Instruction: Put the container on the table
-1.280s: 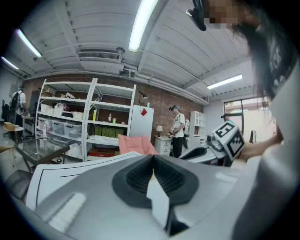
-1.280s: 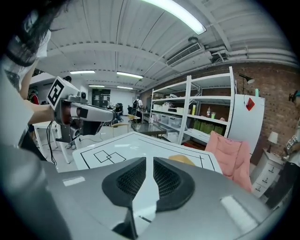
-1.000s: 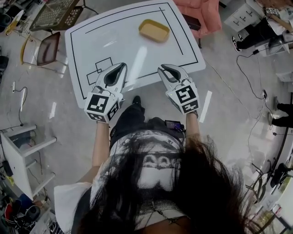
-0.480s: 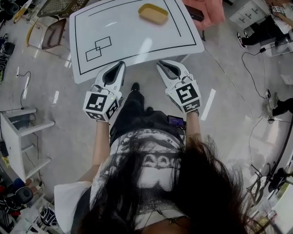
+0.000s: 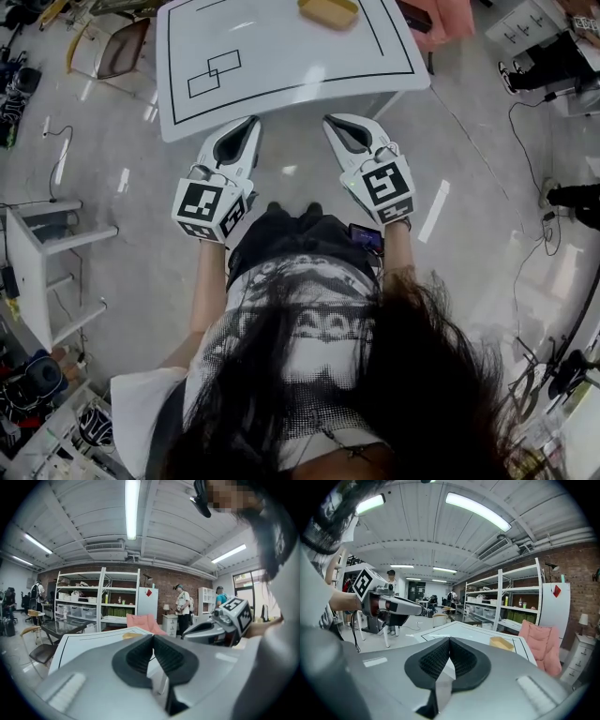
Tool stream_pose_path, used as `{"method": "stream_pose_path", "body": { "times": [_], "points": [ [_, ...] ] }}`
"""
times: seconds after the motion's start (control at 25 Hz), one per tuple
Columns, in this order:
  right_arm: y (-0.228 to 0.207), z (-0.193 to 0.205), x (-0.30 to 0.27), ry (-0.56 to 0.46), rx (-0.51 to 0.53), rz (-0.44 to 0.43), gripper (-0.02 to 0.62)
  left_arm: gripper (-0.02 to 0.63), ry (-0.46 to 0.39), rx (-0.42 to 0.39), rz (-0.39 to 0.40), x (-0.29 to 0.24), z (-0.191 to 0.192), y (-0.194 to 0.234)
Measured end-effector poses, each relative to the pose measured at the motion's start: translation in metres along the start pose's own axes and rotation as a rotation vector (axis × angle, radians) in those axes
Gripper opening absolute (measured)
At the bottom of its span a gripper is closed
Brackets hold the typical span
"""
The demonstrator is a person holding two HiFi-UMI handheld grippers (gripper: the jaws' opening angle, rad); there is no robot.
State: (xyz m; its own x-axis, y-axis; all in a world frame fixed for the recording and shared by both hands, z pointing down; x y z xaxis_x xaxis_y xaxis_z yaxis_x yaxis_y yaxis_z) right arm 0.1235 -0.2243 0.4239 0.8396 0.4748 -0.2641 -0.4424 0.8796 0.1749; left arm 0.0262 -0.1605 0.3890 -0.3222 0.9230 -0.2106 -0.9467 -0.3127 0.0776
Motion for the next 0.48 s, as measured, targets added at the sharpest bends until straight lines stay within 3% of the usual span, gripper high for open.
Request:
{"method": "stream_pose_path", "body": {
  "times": [0.48],
  "points": [
    [0.075,-0.023,-0.007,0.004,0.059,-0.062,0.005,0.000,-0.011,-0.010,0.005,0.058,0.007,0.005]
  ]
}}
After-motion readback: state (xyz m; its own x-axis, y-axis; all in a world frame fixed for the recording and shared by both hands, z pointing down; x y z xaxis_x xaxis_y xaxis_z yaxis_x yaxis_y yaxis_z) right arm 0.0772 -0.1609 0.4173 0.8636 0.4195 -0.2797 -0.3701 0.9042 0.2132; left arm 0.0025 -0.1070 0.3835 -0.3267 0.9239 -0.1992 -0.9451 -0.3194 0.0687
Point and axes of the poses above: the fingertips, and each gripper's own axes: x backward along the fingers, y to its left, z out of its underside, the point moved 1 cm from there along x, backward along the fingers, and after that the axes turned 14 degrees about z, right-handed, at the moved point
